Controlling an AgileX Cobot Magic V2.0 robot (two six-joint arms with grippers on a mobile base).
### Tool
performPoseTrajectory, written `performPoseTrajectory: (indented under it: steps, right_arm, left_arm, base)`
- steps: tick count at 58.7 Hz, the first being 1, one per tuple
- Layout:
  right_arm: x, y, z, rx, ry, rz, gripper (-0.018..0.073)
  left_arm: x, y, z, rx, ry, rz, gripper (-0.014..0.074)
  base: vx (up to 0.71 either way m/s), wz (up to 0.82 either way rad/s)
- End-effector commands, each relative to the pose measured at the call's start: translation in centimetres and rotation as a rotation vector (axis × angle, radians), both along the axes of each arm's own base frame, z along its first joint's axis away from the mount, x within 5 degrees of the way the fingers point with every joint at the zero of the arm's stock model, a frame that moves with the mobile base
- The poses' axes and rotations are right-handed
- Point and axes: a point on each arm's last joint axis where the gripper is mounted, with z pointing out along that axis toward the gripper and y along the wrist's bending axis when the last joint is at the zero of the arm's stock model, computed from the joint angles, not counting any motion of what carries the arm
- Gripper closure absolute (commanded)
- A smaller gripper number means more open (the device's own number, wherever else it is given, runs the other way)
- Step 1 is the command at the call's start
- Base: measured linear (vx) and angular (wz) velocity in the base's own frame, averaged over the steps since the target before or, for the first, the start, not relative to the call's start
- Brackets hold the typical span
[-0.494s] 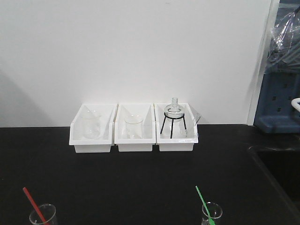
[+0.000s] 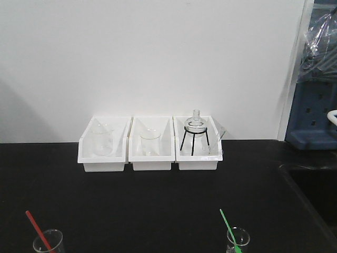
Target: Sort red and green spoons into left cabinet
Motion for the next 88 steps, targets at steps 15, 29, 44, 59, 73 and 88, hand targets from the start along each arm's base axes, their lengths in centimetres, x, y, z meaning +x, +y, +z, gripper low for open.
performPoseTrajectory:
  steps: [15, 29, 44, 59, 73, 88]
  right_arm:
    - [-0.1, 0.0, 0.4, -0.006, -0.084, 0.003, 0.0568]
    - [-0.1, 0.0, 0.5, -0.005, -0.091, 0.004, 0.0568]
    - [-0.1, 0.1, 1.0, -0.005, -0.138, 0.006, 0.0568]
    - [-0.7, 0.1, 3.8, 0.144, -0.367, 0.029, 0.0568]
    - [-2.1, -0.2, 8.1, 0.269, -0.56, 0.045, 0.0568]
    - [-2.1, -0.2, 9.9, 0.263, -0.491, 0.042, 0.0564]
  left_arm:
    - [-0.2, 0.0, 0.9, 0.0, -0.103, -0.006, 0.0603]
    - [-0.2, 0.0, 0.9, 0.011, -0.106, -0.005, 0.0603]
    - [-0.4, -0.1, 1.7, 0.009, -0.177, -0.007, 0.0603]
    - [-1.1, -0.1, 4.3, -0.031, -0.396, -0.023, 0.0603]
    - [-2.8, -0.1, 9.3, -0.024, -0.512, -0.021, 0.0603]
    - [-3.5, 0.0, 12.3, -0.014, -0.458, -0.011, 0.0603]
  base:
    - [0.0, 0.0]
    - [0.0, 0.0]
    - [0.0, 0.0]
    - [0.0, 0.0]
    - [0.0, 0.0]
    - [0.0, 0.0]
